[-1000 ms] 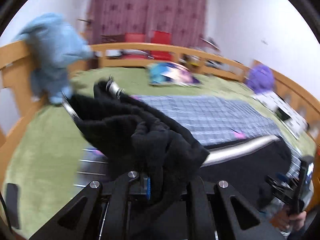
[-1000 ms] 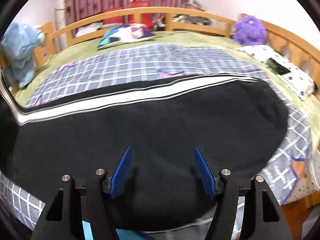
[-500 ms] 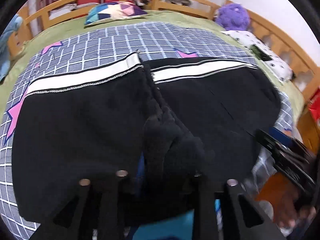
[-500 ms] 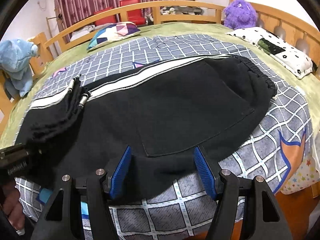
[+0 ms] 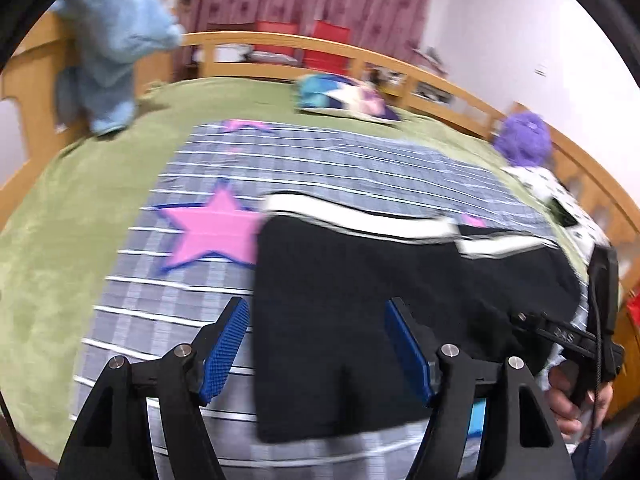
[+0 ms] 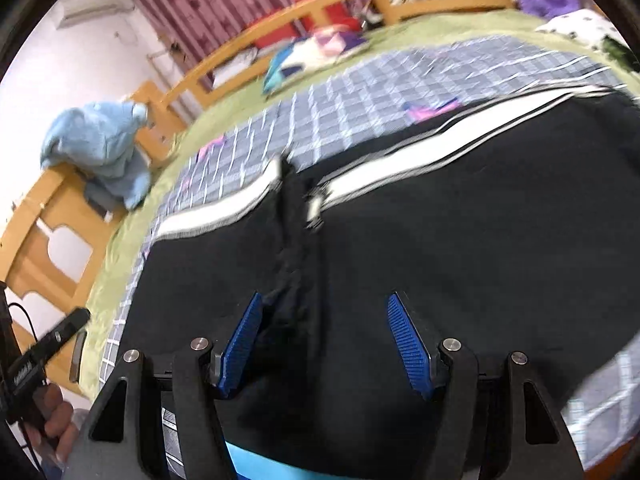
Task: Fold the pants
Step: 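Lower the folded half onto the pants and open both grippers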
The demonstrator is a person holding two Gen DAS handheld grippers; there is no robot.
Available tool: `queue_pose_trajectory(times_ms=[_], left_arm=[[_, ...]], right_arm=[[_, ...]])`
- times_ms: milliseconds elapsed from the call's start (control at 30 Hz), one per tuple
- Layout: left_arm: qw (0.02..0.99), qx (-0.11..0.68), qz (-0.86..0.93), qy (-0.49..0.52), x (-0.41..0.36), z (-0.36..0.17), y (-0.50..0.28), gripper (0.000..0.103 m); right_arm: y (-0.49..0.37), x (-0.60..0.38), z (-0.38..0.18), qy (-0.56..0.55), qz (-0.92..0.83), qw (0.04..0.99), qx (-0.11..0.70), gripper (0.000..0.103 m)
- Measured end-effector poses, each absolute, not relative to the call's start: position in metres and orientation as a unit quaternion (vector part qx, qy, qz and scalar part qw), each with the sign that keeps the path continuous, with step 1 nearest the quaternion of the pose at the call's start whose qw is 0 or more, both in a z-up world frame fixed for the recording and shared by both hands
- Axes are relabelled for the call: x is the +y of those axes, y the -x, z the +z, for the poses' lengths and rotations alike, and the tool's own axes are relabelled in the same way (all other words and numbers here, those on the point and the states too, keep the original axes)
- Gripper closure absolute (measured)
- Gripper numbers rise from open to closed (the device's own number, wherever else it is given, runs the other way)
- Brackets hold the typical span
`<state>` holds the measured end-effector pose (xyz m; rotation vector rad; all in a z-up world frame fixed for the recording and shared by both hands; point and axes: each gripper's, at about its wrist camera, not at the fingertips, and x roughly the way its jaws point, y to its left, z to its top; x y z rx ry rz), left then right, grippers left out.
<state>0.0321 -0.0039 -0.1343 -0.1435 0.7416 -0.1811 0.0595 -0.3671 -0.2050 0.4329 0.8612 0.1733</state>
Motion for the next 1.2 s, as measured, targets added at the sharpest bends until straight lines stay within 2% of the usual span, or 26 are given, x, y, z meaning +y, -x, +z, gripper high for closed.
queue_pose_trajectory(times_ms=[100, 133, 167, 233, 267, 400, 567, 600, 667, 733, 767, 800, 967, 1067, 1200], left_arm=[[0.927, 0.357, -0.073, 0.091, 0.028, -0.142, -0.036, 0.034], [0.926, 0.357, -0.07, 0.101, 0.038, -0.147, -0.036, 0.034], [0.924, 0.359, -0.07, 0.108, 0.043, -0.15, -0.035, 0.034], [0.92, 0.367, -0.072, 0.121, 0.049, -0.155, -0.038, 0.034], [0.917, 0.369, -0.075, 0.127, 0.049, -0.155, -0.042, 0.034], [0.917, 0.365, -0.09, 0.135, 0.049, -0.155, -0.045, 0.034], [0.909, 0.382, -0.106, 0.132, 0.042, -0.161, -0.048, 0.034], [0.908, 0.385, -0.106, 0.131, 0.041, -0.163, -0.048, 0.034], [0.906, 0.389, -0.106, 0.129, 0.037, -0.166, -0.047, 0.034], [0.903, 0.393, -0.111, 0.134, 0.031, -0.169, -0.047, 0.034], [0.899, 0.398, -0.117, 0.138, 0.026, -0.171, -0.046, 0.034], [0.895, 0.405, -0.126, 0.139, 0.019, -0.175, -0.046, 0.034], [0.856, 0.482, -0.145, 0.123, -0.013, -0.217, -0.048, 0.035], [0.871, 0.464, -0.136, 0.083, -0.022, -0.211, -0.043, 0.034], [0.873, 0.457, -0.129, 0.111, -0.014, -0.208, -0.045, 0.034]], right_arm=[[-0.074, -0.342, -0.223, -0.204, 0.11, 0.863, 0.45, 0.038], [-0.078, -0.338, -0.227, -0.204, 0.12, 0.854, 0.464, 0.041], [-0.081, -0.333, -0.228, -0.199, 0.12, 0.851, 0.472, 0.064], [-0.082, -0.327, -0.219, -0.164, 0.108, 0.859, 0.473, 0.088], [-0.081, -0.33, -0.212, -0.153, 0.102, 0.866, 0.465, 0.09], [-0.062, -0.359, -0.194, -0.222, 0.112, 0.868, 0.429, 0.09], [-0.059, -0.354, -0.234, -0.189, 0.076, 0.86, 0.468, 0.09], [-0.058, -0.356, -0.231, -0.189, 0.075, 0.862, 0.463, 0.086], [-0.057, -0.361, -0.222, -0.198, 0.068, 0.86, 0.466, 0.073], [-0.052, -0.365, -0.209, -0.202, 0.071, 0.865, 0.454, 0.07], [-0.05, -0.367, -0.203, -0.202, 0.074, 0.869, 0.446, 0.063], [-0.047, -0.366, -0.201, -0.201, 0.072, 0.873, 0.439, 0.06], [-0.037, -0.358, -0.232, -0.21, 0.075, 0.868, 0.443, 0.066], [-0.034, -0.361, -0.23, -0.202, 0.086, 0.874, 0.434, 0.066], [-0.034, -0.366, -0.204, -0.185, 0.075, 0.886, 0.418, 0.065]])
